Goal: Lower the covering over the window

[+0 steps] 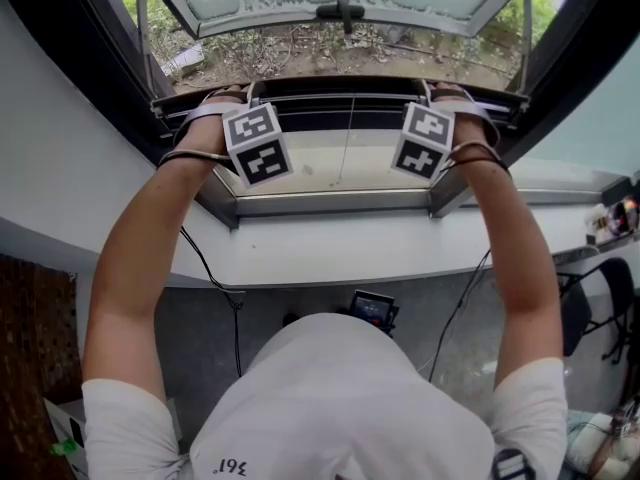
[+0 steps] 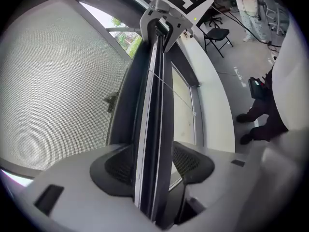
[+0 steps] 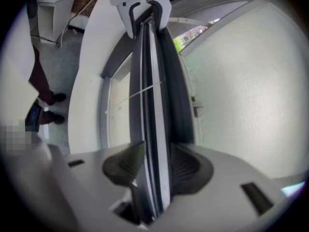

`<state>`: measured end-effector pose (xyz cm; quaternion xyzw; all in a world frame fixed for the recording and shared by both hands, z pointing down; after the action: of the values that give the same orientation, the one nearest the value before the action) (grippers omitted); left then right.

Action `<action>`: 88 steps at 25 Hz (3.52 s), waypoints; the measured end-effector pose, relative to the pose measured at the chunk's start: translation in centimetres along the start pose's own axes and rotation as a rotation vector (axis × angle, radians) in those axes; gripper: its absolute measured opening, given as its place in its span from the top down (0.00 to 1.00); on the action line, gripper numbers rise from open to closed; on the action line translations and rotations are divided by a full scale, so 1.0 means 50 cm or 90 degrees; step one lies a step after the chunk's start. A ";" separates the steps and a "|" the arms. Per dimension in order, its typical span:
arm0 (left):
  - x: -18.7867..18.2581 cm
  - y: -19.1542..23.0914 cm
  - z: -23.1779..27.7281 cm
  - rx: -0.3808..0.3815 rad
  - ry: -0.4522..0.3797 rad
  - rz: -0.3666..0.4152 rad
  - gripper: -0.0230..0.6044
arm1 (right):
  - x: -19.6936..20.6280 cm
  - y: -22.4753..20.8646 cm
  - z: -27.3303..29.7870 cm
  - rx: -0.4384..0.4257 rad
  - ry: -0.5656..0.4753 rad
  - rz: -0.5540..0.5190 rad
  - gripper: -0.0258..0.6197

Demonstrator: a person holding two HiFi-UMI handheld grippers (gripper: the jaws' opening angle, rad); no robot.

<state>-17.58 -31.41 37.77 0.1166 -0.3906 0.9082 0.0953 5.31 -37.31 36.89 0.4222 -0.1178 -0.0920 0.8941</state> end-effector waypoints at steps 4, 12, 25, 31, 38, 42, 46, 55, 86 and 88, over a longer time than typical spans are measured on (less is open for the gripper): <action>0.002 -0.007 0.006 0.004 0.002 -0.005 0.57 | 0.000 0.008 0.006 -0.005 0.008 -0.002 0.71; 0.017 -0.034 0.036 0.018 0.005 -0.021 0.57 | 0.000 0.039 0.035 -0.030 0.021 -0.002 0.71; 0.028 -0.059 0.066 0.040 0.021 -0.030 0.57 | 0.004 0.069 0.064 -0.048 0.026 0.001 0.71; 0.029 -0.062 0.073 0.039 0.029 -0.021 0.57 | 0.006 0.069 0.068 -0.055 0.025 0.002 0.71; 0.032 -0.071 0.080 0.030 0.026 -0.021 0.57 | 0.007 0.083 0.075 -0.033 0.015 0.016 0.71; 0.033 -0.068 0.084 0.021 0.024 -0.022 0.57 | 0.007 0.082 0.081 -0.021 0.020 0.019 0.71; 0.032 -0.065 0.085 0.017 0.024 -0.024 0.57 | 0.008 0.074 0.083 -0.010 0.023 0.008 0.71; 0.030 -0.060 0.085 -0.014 0.012 -0.046 0.57 | 0.006 0.065 0.085 0.031 0.030 0.012 0.80; 0.034 -0.052 0.072 -0.090 -0.077 -0.081 0.57 | 0.016 0.073 0.074 0.032 -0.025 0.020 0.72; 0.032 -0.053 0.073 -0.086 -0.080 -0.088 0.57 | 0.017 0.072 0.074 0.031 -0.023 0.018 0.72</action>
<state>-17.91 -32.15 42.49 0.1934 -0.4472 0.8619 0.1406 5.31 -37.98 42.07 0.4403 -0.1423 -0.0844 0.8825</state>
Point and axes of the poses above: the fingertips, and each gripper's own axes: z forward along the fingers, y to its left, x out of its underside, the point moved 5 cm from there along -z, backward along the fingers, and after that the axes turned 10 degrees about -y, right-handed, at the moved point
